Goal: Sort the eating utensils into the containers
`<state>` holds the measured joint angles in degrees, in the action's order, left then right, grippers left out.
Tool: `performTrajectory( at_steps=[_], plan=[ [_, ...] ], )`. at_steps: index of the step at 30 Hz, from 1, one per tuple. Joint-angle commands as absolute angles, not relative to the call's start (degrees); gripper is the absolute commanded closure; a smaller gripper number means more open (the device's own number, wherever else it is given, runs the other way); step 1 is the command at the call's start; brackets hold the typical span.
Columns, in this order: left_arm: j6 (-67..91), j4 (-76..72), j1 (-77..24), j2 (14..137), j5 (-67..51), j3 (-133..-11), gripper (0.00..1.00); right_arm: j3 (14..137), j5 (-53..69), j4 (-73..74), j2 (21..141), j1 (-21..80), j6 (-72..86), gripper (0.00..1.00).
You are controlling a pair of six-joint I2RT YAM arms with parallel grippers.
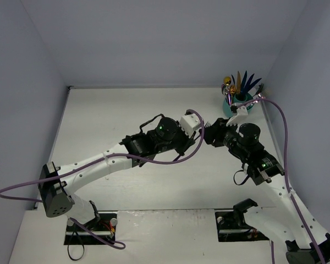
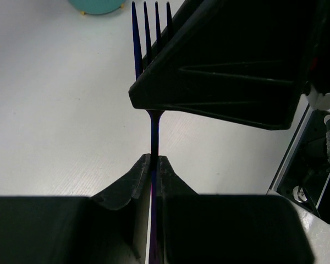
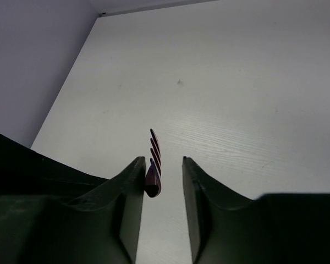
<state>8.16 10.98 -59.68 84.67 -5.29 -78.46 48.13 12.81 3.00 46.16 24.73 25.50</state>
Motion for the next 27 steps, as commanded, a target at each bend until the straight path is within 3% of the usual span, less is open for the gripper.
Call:
performTrajectory(
  at_steps=[1, 3, 5, 6, 8, 11, 12, 19, 27],
  plan=[
    [7.12, 8.72, -60.29, 84.03, -4.37, -82.09, 1.00, 47.89, 11.56, -2.11, 46.83, 25.05, 25.13, 0.79],
    [7.04, 9.41, -60.29, 84.18, -3.38, -82.17, 1.00, 47.59, 9.96, -2.19, 46.38, 25.13, 24.90, 0.96],
    [7.00, 9.72, -60.29, 84.29, -2.56, -82.03, 1.00, 47.64, 9.04, -2.11, 46.00, 25.10, 24.59, 1.00],
    [7.14, 9.72, -60.29, 84.25, -2.35, -81.86, 0.95, 47.67, 8.55, -2.11, 45.93, 25.10, 24.31, 1.00],
    [7.63, 9.58, -60.29, 84.28, -1.86, -81.31, 0.79, 47.72, 6.73, -2.11, 45.88, 25.13, 23.99, 1.00],
    [8.46, 9.87, -60.10, 84.29, 1.49, -80.84, 0.37, 48.44, 4.08, -1.94, 45.90, 25.04, 22.95, 1.00],
    [8.76, 10.15, -59.90, 84.27, 2.37, -80.67, 0.33, 48.64, 2.05, -2.01, 46.06, 24.94, 22.27, 1.00],
    [15.90, 13.18, -50.98, 81.04, 4.51, -77.61, 0.27, 53.88, -7.38, -1.85, 48.51, 20.88, 16.97, 1.00],
    [21.36, 20.17, -27.25, 72.22, -3.47, -72.54, 0.27, 65.50, -2.12, -2.07, 61.80, 0.01, 12.44, 1.00]
  ],
)
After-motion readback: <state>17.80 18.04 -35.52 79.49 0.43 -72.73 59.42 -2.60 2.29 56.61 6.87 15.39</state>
